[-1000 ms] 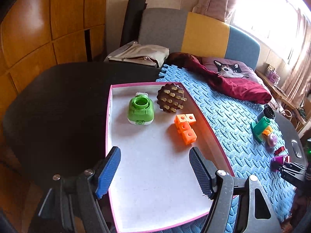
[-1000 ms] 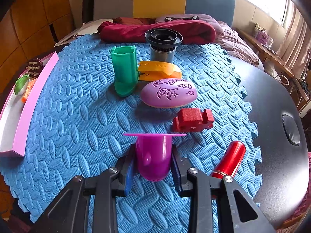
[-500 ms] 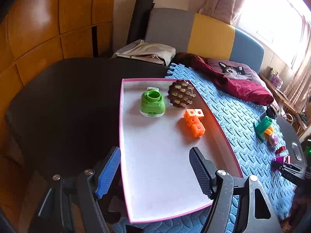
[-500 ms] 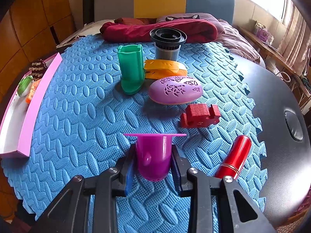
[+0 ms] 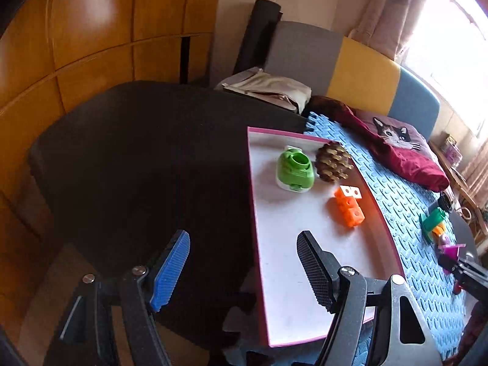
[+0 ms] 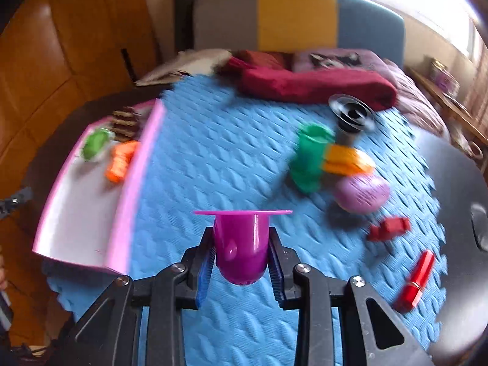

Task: Organize rigid objects
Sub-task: 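Carry the magenta funnel cup into the tray and open the right tool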

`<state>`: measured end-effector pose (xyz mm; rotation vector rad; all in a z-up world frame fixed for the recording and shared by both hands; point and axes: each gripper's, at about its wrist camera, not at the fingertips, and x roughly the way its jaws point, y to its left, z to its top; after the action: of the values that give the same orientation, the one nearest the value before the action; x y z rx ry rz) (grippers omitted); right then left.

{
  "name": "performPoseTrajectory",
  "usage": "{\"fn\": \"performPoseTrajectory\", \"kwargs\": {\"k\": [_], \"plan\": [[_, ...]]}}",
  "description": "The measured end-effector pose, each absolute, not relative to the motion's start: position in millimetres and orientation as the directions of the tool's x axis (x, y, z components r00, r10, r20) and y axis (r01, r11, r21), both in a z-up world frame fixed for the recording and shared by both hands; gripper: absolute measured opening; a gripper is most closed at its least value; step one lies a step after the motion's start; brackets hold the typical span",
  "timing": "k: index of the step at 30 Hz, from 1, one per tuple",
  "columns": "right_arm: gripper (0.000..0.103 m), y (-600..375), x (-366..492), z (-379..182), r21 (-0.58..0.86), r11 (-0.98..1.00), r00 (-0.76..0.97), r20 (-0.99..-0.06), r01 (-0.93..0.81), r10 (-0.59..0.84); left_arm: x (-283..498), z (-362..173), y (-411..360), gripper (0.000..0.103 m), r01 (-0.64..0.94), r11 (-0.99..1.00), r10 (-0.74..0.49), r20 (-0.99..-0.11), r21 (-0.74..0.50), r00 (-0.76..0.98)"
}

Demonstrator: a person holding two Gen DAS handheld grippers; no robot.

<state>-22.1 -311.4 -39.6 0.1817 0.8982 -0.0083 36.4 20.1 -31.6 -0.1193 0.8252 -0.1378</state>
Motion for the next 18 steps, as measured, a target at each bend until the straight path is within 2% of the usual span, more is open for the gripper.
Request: {"fn": "performPoseTrajectory", "kwargs": {"k": [8,13,18], "plan": [[0.032,-218.2,26.7,-19.5,0.176,0.969,0.617,-0.748,-0.171,0.244,32.1,-26.3,25.1,0.074,0.077,0.986,-0.16,-0.709,-0.147,0.687],[0.032,-184.0,62.7,-25.7,0.184,0.957,0.582,-0.762,-0.222,0.282,30.6,-25.5,26.5,0.074,0.08,0.987,-0.154,-0.709,-0.137,0.688],[0.032,-161.7,97.0,-43.0,0.152,0.961,0.543,-0.8,-0.231,0.257,32.3,-29.7,28.2,0.074,0.077,0.987,-0.157,-0.719,-0.143,0.677]]}}
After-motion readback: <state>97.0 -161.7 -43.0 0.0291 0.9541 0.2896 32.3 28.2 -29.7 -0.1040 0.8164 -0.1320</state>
